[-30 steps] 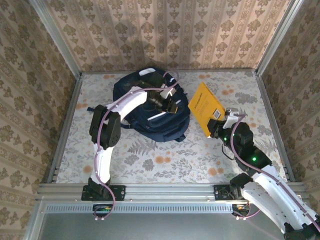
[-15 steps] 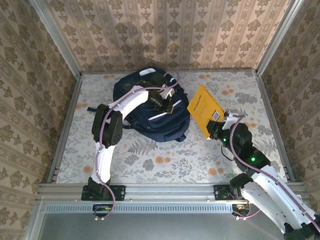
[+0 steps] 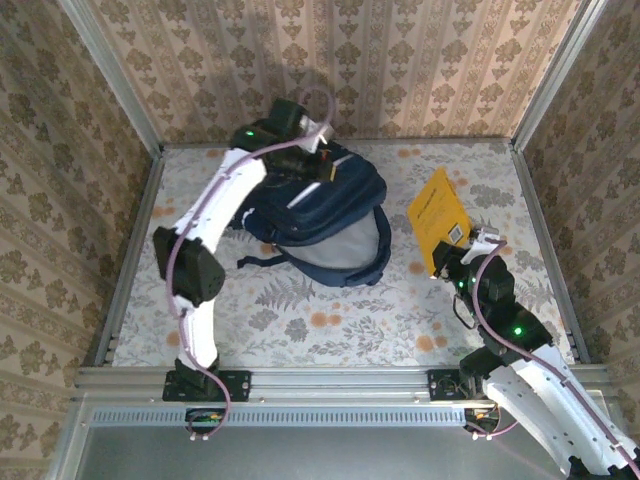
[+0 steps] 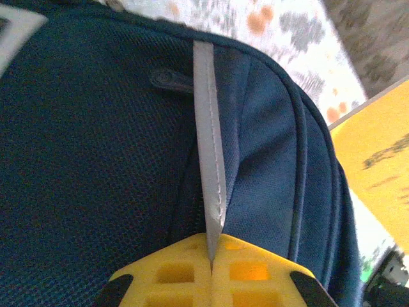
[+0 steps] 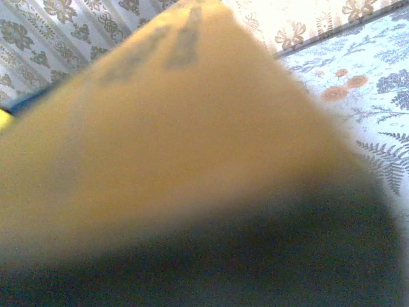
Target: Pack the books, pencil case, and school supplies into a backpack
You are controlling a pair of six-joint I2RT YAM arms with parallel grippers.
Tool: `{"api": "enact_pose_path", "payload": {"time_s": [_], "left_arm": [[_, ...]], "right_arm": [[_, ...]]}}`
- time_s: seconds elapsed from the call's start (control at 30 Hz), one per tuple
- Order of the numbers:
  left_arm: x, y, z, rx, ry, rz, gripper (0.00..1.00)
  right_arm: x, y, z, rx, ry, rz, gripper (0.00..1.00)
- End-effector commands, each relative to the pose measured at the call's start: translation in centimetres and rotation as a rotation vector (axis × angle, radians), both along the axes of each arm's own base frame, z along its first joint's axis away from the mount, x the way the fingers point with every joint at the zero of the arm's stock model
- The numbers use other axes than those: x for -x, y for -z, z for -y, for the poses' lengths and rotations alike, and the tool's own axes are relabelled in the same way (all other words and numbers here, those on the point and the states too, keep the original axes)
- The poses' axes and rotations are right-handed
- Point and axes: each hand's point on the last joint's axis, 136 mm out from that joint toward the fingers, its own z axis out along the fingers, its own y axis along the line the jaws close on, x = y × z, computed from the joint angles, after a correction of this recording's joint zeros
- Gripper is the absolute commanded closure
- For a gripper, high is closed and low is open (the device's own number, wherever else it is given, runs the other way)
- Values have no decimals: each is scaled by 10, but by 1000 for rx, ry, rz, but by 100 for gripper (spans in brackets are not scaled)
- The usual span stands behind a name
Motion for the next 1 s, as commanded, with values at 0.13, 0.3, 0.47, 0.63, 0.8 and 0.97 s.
{"api": "enact_pose_path", "payload": {"time_s": [0.13,0.3,0.47,0.63,0.8,0.97], "left_arm": [[4,-95,-20,311,38,57,100],[-3,-106,-18,418,65,25,100],[-6,-108,-13,455,70,10,100],[-10,-104,-10,460,61,-2,100],[-14,-103,-9,462,59,-7,100],[-17,-102,-7,474,60,-17,100]], "right_arm": [[-8,-44,-48,-259,-206,119,100],[-15,-41,-80,-504,-307,32,100],[-22,-34,-95,-749,-321,-49,100],[-24,-24,-96,-936,-280,-127,100],[-25,-26,-103,-1118,-282,-190,100],[-27,-42,-111,-1173,-310,-222,100]]}}
